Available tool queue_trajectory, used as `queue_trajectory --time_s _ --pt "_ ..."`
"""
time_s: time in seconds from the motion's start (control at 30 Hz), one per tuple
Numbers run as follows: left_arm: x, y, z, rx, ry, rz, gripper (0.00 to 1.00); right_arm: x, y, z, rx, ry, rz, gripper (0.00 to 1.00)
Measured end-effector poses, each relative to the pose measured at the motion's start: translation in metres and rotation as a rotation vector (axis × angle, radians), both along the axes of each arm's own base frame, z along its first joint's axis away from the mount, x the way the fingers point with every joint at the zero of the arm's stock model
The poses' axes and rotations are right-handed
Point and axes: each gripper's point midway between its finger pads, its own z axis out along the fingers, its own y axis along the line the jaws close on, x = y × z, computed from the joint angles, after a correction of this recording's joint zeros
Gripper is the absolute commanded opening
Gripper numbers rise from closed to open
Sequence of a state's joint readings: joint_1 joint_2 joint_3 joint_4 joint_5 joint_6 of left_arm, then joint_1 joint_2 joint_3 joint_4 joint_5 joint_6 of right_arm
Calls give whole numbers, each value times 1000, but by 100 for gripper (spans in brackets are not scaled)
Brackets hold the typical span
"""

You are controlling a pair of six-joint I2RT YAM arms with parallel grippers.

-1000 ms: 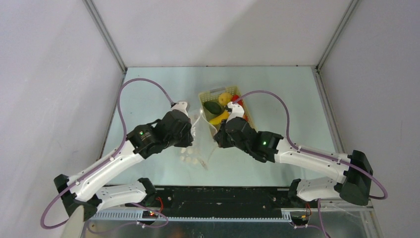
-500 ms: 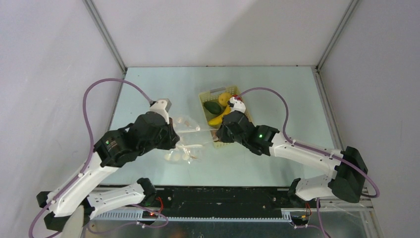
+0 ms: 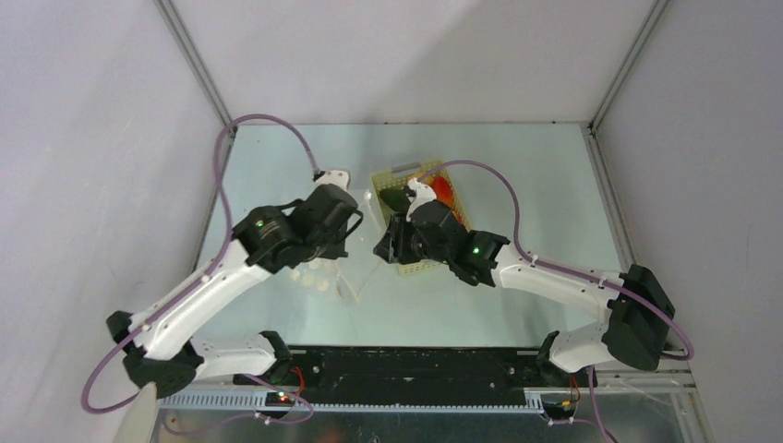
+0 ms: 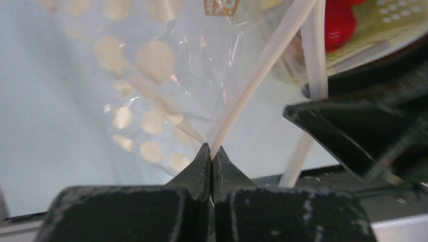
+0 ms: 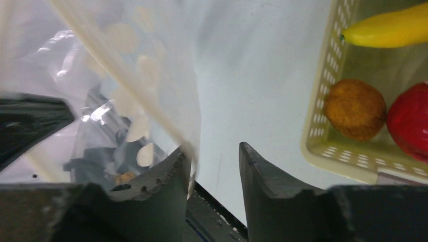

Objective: Place the food in the zip-top bag and seal the zipper
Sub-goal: Open the zipper of the food storage bag at the center of the board.

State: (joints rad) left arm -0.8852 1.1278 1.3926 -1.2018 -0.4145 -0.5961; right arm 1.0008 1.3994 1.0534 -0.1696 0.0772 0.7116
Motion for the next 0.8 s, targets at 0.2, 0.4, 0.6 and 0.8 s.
queue_trajectory --time_s 0.2,0.4,0.6,0.8 --pt "17 11 -24 183 32 43 0 2 9 13 50 -40 72 99" --pt "33 29 -26 221 35 95 0 8 -1 17 11 -108 105 99" --pt "48 38 -27 184 15 143 0 40 -54 34 -45 -184 -7 99" --pt "50 44 -37 132 27 149 0 68 -106 12 -130 -159 -119 100"
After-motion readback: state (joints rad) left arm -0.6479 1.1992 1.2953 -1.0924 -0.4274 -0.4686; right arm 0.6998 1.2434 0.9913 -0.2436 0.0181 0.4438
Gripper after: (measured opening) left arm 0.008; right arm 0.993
